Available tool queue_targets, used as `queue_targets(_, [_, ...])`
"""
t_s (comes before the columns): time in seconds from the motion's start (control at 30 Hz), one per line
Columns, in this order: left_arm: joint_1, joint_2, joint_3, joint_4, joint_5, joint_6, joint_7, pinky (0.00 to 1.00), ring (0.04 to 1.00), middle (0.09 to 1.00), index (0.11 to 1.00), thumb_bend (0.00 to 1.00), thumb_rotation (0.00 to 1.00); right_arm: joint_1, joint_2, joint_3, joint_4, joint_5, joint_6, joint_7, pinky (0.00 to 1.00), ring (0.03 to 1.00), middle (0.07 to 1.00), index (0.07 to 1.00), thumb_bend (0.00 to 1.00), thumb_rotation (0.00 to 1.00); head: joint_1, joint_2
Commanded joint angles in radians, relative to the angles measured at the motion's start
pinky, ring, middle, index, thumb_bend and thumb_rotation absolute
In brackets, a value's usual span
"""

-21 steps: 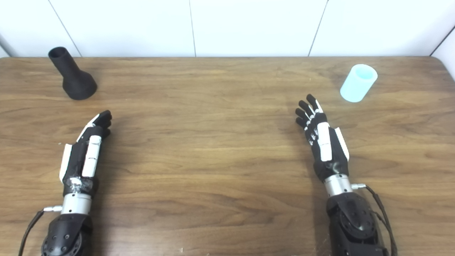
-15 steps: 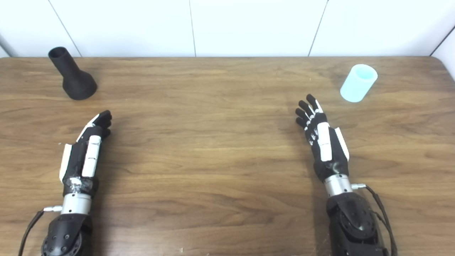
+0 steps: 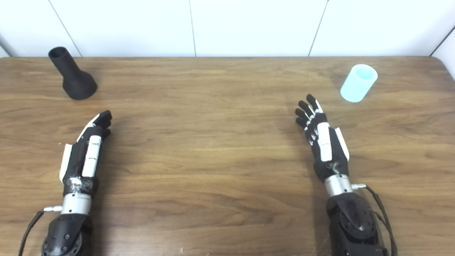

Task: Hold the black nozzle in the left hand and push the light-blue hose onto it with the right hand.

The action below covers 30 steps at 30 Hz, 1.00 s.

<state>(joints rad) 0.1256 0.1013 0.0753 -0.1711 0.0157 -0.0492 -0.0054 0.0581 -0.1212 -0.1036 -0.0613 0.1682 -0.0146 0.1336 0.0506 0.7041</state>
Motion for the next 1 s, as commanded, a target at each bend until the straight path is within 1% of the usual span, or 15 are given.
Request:
queue_targets(0.0, [0.039, -0.005, -0.017, 0.023, 0.011, 0.011, -0.007, 0.91, 0.918, 0.891, 0.855, 0.52, 0.8, 0.044, -0.001, 0.007, 0.02, -0.002, 0.018, 0.0, 0.91, 0.912, 0.926, 0.951, 0.53, 1.0, 0.001, 0.001])
queue_targets(0.17, [0.041, -0.006, -0.016, 0.02, 0.013, 0.017, -0.004, 0.91, 0.917, 0.892, 0.855, 0.51, 0.79, 0.046, 0.001, 0.007, 0.016, -0.002, 0.02, -0.001, 0.91, 0.911, 0.927, 0.952, 0.52, 1.0, 0.002, 0.001])
queue_targets(0.23, [0.04, -0.008, -0.018, 0.023, 0.013, 0.014, -0.005, 0.92, 0.918, 0.892, 0.854, 0.51, 0.79, 0.046, 0.0, 0.005, 0.021, 0.003, 0.019, 0.0, 0.91, 0.913, 0.928, 0.951, 0.53, 1.0, 0.041, -0.014])
queue_targets(0.27, [0.04, -0.008, -0.019, 0.025, 0.015, 0.013, -0.004, 0.92, 0.919, 0.893, 0.853, 0.51, 0.79, 0.046, -0.001, 0.003, 0.025, 0.004, 0.017, 0.001, 0.91, 0.915, 0.929, 0.951, 0.53, 1.0, 0.041, -0.014])
queue_targets(0.3, [0.04, -0.01, -0.021, 0.029, 0.017, 0.01, -0.003, 0.92, 0.921, 0.894, 0.852, 0.53, 0.79, 0.046, -0.003, 0.002, 0.03, 0.004, 0.013, 0.001, 0.92, 0.917, 0.93, 0.951, 0.53, 1.0, 0.064, -0.024])
queue_targets(0.43, [0.04, -0.016, -0.03, 0.053, 0.014, -0.014, -0.005, 0.93, 0.933, 0.9, 0.856, 0.55, 0.79, 0.045, -0.013, -0.002, 0.049, 0.012, -0.006, 0.014, 0.91, 0.917, 0.933, 0.957, 0.53, 1.0, 0.133, -0.065])
queue_targets(0.53, [0.04, -0.027, -0.038, 0.061, 0.013, -0.019, -0.002, 0.94, 0.936, 0.906, 0.861, 0.53, 0.77, 0.043, -0.026, -0.002, 0.069, 0.021, -0.027, 0.032, 0.92, 0.921, 0.939, 0.963, 0.53, 1.0, 0.176, -0.092])
queue_targets(0.57, [0.039, -0.029, -0.041, 0.068, 0.014, -0.026, -0.001, 0.94, 0.938, 0.907, 0.861, 0.52, 0.77, 0.041, -0.031, -0.002, 0.08, 0.025, -0.035, 0.038, 0.93, 0.929, 0.946, 0.968, 0.53, 1.0, 0.197, -0.11])
queue_targets(0.6, [0.039, -0.031, -0.044, 0.073, 0.014, -0.032, -0.001, 0.95, 0.939, 0.907, 0.862, 0.51, 0.76, 0.04, -0.035, -0.001, 0.088, 0.028, -0.044, 0.043, 0.94, 0.935, 0.95, 0.972, 0.54, 1.0, 0.197, -0.11])
queue_targets(0.67, [0.038, -0.034, -0.052, 0.085, 0.023, -0.044, 0.0, 0.95, 0.941, 0.91, 0.866, 0.49, 0.76, 0.036, -0.042, 0.0, 0.108, 0.032, -0.061, 0.052, 0.95, 0.944, 0.957, 0.977, 0.53, 1.0, 0.226, -0.139])
queue_targets(0.77, [0.038, -0.042, -0.058, 0.093, 0.025, -0.045, 0.0, 0.97, 0.947, 0.915, 0.867, 0.49, 0.75, 0.03, -0.046, -0.004, 0.133, 0.048, -0.076, 0.067, 0.97, 0.962, 0.968, 0.988, 0.53, 1.0, 0.258, -0.176])
queue_targets(0.8, [0.038, -0.044, -0.06, 0.095, 0.027, -0.047, 0.0, 0.98, 0.951, 0.918, 0.868, 0.48, 0.74, 0.028, -0.045, -0.007, 0.138, 0.057, -0.076, 0.071, 0.97, 0.967, 0.972, 0.991, 0.53, 1.0, 0.258, -0.176])
queue_targets(0.83, [0.038, -0.045, -0.063, 0.101, 0.035, -0.054, 0.004, 0.99, 0.954, 0.919, 0.871, 0.47, 0.74, 0.026, -0.044, -0.01, 0.146, 0.068, -0.078, 0.076, 0.98, 0.973, 0.976, 0.992, 0.53, 1.0, 0.271, -0.193])
queue_targets(0.9, [0.041, -0.048, -0.071, 0.105, 0.084, -0.052, 0.025, 0.98, 0.944, 0.909, 0.864, 0.47, 0.73, 0.025, -0.044, -0.013, 0.152, 0.077, -0.081, 0.081, 0.99, 0.98, 0.985, 0.997, 0.52, 1.0, 0.277, -0.201])
queue_targets(0.97, [0.044, -0.051, -0.077, 0.108, 0.113, -0.051, 0.035, 0.96, 0.936, 0.905, 0.862, 0.48, 0.71, 0.023, -0.045, -0.013, 0.158, 0.078, -0.081, 0.08, 1.0, 0.984, 0.989, 1.0, 0.52, 1.0, 0.287, -0.22])
